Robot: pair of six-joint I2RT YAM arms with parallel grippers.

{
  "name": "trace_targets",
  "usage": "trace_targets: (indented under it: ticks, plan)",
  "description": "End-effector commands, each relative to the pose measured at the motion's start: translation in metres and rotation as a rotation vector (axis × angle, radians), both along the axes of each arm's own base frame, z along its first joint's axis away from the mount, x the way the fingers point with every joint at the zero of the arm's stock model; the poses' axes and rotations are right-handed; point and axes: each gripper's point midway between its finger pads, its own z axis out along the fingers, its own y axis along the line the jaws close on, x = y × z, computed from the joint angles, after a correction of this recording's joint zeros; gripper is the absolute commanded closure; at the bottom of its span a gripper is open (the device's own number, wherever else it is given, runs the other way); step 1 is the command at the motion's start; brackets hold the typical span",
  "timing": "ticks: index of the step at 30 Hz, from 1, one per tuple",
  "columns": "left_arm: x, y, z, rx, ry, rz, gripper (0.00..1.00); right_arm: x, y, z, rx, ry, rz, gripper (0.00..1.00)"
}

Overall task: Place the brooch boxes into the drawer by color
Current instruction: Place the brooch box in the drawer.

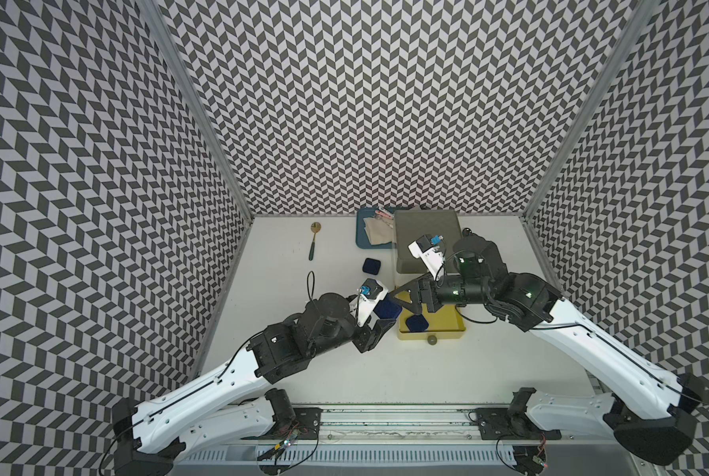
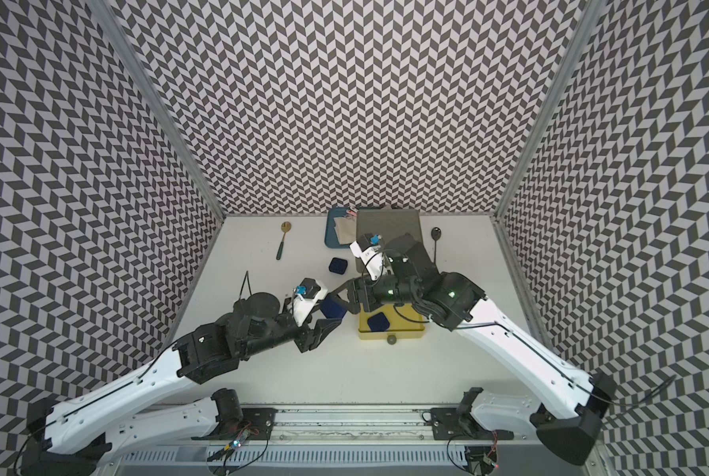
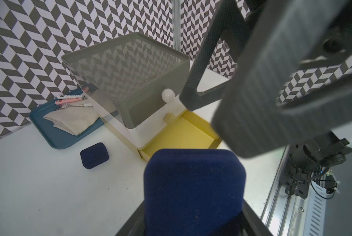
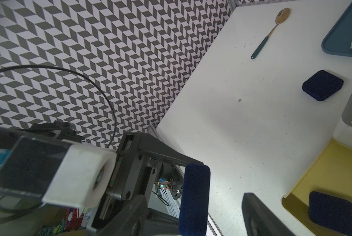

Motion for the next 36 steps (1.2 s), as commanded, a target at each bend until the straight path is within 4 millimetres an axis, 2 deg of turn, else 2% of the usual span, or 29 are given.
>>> trace_targets:
  ticks: [1, 6, 11, 20, 28, 29, 30, 31, 32, 33, 36]
  plan:
    - [0.001, 0.000, 0.002, 0.011, -0.028, 0.024, 0.68, 0.003, 0.002, 0.004, 0.021, -0.042, -0.005, 0.25]
    - [-0.005, -0.003, 0.006, 0.018, -0.042, 0.021, 0.69, 0.004, 0.006, -0.018, -0.005, -0.005, 0.006, 0.29]
    - [-0.004, -0.006, -0.001, 0.053, -0.041, 0.023, 0.69, -0.004, 0.011, -0.017, 0.046, 0.019, 0.043, 0.37]
    - [-0.001, -0.014, -0.002, 0.080, -0.056, 0.026, 0.69, -0.019, 0.019, -0.035, 0.040, 0.063, 0.093, 0.53]
    - [0.000, -0.017, 0.001, 0.085, -0.064, 0.019, 0.68, -0.020, 0.017, -0.035, 0.045, 0.059, 0.082, 0.77]
    - [-0.001, -0.017, 0.001, 0.084, -0.063, 0.020, 0.66, -0.019, 0.015, -0.034, 0.047, 0.051, 0.071, 0.79]
    - [0.000, -0.017, 0.000, 0.084, -0.061, 0.024, 0.55, -0.018, 0.014, -0.033, 0.049, 0.042, 0.060, 0.81]
    - [0.000, -0.017, 0.001, 0.079, -0.058, 0.029, 0.41, -0.016, 0.012, -0.031, 0.049, 0.029, 0.046, 0.81]
    - [0.000, -0.018, 0.001, 0.072, -0.054, 0.031, 0.13, -0.013, 0.010, -0.031, 0.046, 0.017, 0.029, 0.82]
    - [0.001, -0.019, 0.002, 0.058, -0.045, 0.034, 0.00, -0.009, 0.007, -0.032, 0.039, 0.005, 0.001, 0.83]
    - [0.004, -0.020, 0.009, -0.009, -0.030, 0.057, 0.00, 0.005, -0.009, -0.041, 0.002, -0.027, -0.100, 0.86]
